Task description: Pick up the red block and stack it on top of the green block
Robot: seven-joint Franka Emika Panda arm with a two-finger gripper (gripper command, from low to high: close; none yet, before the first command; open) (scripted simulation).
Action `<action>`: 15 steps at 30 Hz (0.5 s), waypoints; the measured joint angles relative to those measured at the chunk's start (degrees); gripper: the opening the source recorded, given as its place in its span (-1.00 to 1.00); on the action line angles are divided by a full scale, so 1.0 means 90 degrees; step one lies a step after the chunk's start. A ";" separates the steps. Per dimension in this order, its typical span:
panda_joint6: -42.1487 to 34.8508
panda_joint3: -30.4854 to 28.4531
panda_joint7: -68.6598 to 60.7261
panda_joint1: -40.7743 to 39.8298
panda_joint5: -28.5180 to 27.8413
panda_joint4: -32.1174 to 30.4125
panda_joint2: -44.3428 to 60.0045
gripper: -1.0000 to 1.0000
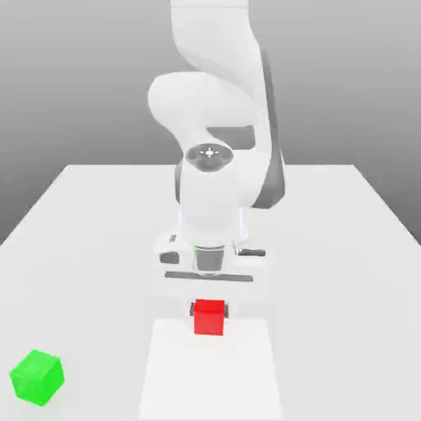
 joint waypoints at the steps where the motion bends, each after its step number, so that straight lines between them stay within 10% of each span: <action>1: 0.0077 -0.0006 0.0007 0.0004 -0.0011 0.0012 0.0089 -1.00; 15: -0.2063 -0.0344 0.0099 -0.0409 0.0058 0.0608 -0.1453 -1.00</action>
